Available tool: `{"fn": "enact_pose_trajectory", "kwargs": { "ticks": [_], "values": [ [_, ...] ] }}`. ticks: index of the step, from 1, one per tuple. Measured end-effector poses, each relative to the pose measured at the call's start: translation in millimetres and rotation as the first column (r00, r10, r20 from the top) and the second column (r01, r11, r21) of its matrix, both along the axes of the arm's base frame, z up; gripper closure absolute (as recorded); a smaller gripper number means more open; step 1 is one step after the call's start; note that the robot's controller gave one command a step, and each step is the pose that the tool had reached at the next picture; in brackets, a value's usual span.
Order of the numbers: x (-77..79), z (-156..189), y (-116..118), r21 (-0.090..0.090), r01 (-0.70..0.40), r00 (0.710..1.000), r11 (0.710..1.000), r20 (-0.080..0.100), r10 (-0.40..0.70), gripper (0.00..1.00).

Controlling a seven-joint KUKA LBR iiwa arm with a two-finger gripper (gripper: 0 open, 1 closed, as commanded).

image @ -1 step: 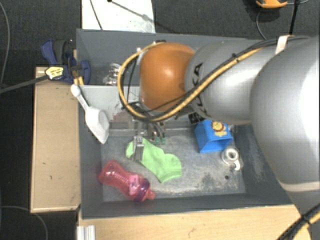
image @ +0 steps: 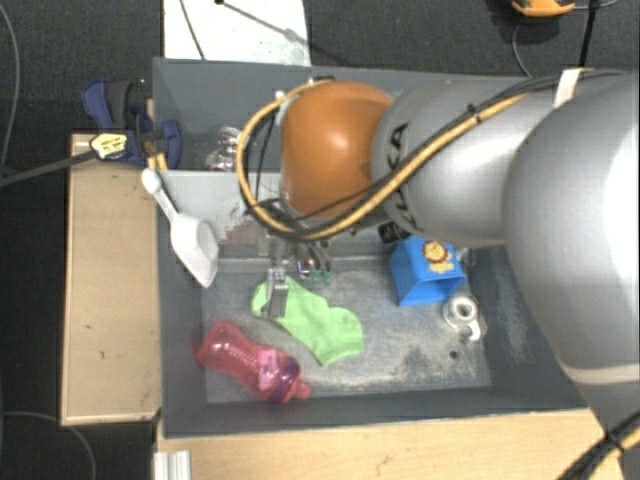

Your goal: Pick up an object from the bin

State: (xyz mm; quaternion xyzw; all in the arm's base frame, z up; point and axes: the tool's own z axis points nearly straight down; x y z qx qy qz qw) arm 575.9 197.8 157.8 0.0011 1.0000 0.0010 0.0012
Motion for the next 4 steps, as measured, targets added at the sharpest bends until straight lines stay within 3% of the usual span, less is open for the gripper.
{"fn": "enact_pose_trajectory", "kwargs": {
  "ticks": [1,2,3,4],
  "values": [
    [5.7,-60,-39,0.001,0.083,0.997,0.997,0.003,-0.083,0.00],
    [0.9,-51,-53,-0.002,0.127,0.992,0.992,-0.005,-0.127,0.00],
    [-21.3,-51,-54,0.000,0.315,0.949,0.949,0.001,-0.315,0.00],
    [-23.5,-89,-57,-0.003,0.211,0.978,0.978,-0.004,-0.211,0.00]
  ]
}}
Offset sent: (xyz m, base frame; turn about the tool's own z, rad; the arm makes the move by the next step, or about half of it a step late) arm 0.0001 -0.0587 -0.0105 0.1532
